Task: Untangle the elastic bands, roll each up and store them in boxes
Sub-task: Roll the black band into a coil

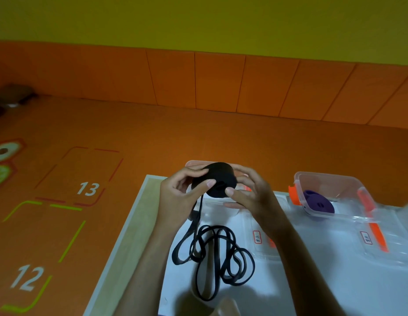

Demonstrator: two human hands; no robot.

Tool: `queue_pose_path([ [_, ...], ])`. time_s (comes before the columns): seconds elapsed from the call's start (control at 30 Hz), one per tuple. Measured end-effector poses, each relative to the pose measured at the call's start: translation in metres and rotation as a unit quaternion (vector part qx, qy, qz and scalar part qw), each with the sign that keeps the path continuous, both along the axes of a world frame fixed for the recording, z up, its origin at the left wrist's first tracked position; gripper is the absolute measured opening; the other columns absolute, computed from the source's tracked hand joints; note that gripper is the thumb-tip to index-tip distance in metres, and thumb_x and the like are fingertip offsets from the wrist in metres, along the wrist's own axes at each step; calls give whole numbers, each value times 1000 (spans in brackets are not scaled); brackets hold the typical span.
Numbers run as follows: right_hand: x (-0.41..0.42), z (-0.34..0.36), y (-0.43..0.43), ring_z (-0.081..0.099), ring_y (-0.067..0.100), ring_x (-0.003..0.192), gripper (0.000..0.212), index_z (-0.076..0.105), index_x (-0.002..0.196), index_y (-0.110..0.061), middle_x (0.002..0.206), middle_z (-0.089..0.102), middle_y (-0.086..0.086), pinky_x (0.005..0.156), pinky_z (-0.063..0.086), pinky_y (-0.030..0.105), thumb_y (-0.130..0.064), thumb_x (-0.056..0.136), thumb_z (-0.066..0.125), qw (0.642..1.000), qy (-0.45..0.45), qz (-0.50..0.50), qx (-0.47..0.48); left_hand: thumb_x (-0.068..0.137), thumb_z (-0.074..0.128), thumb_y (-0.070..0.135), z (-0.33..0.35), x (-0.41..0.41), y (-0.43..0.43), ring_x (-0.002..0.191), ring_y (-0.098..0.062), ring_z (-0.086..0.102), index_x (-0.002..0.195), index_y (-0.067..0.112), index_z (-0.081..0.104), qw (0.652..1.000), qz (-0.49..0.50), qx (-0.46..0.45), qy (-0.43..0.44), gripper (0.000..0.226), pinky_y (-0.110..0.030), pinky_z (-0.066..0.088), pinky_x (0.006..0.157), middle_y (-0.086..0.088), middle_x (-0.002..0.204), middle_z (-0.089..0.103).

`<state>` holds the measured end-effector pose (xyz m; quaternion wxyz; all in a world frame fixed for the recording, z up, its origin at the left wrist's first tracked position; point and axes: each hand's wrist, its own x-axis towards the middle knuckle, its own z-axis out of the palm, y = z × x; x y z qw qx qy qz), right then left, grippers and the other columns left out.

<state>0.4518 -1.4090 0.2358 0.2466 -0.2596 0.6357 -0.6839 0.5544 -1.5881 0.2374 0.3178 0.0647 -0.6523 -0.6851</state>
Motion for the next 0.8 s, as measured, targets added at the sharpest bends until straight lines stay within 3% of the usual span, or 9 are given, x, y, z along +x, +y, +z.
queue_pose_path([
  [0.1,5,-2,-4,76,30,107,27,63,125,-14,119,74,10,83,65,37,-8,99,69,999,-6,-17,-31,85,84,14,-3,-2,-4,120,-25,70,104,21,83,1000,-1,-24,15,20,-29,56,99,-2,117,77],
  [0.23,10,-4,-8,76,35,106,26,58,128,-4,125,74,3,87,64,45,-4,103,64,998,-14,-20,-55,88,80,15,4,0,-9,122,-19,69,112,30,83,999,-36,-28,-1,29,-26,53,102,4,119,78],
  [0.3,9,-4,-7,75,31,112,28,59,129,-6,126,73,6,87,65,48,-7,102,66,999,-7,0,-36,86,81,13,7,1,-13,116,-15,72,111,25,82,999,-33,-38,-2,27,-23,55,97,5,115,79],
  [0.4,3,1,-7,75,26,111,30,67,123,-14,120,75,6,80,66,42,-17,95,77,1000,13,-3,2,87,83,7,9,2,-14,107,-14,75,106,21,80,999,-12,-51,-14,24,-20,57,89,6,109,81],
  [0.53,4,4,-12,77,31,105,28,71,113,-24,124,68,20,75,67,44,-22,88,81,998,-2,-55,-40,89,81,7,7,0,-14,116,-19,73,105,17,81,999,-27,-43,-11,19,-27,57,96,1,116,79],
  [0.63,6,-2,-14,76,33,108,25,67,111,-20,122,71,19,81,66,44,-16,90,80,996,-19,-43,-71,90,80,19,6,3,-24,123,-16,66,116,27,82,996,-50,-65,-36,27,-28,53,103,9,120,73],
  [0.73,7,-6,-17,73,36,115,25,63,113,-13,123,73,12,86,65,46,-7,93,76,994,-55,4,-96,90,83,21,7,6,-27,120,-13,68,117,37,81,997,-45,-52,-31,31,-25,53,100,10,118,74],
  [0.8,6,-3,-17,72,39,115,29,64,116,-14,126,72,9,83,65,49,-14,91,80,992,-78,24,-92,85,88,22,8,5,-24,116,-15,72,116,36,81,999,-11,-27,-22,35,-24,56,97,7,118,78],
])
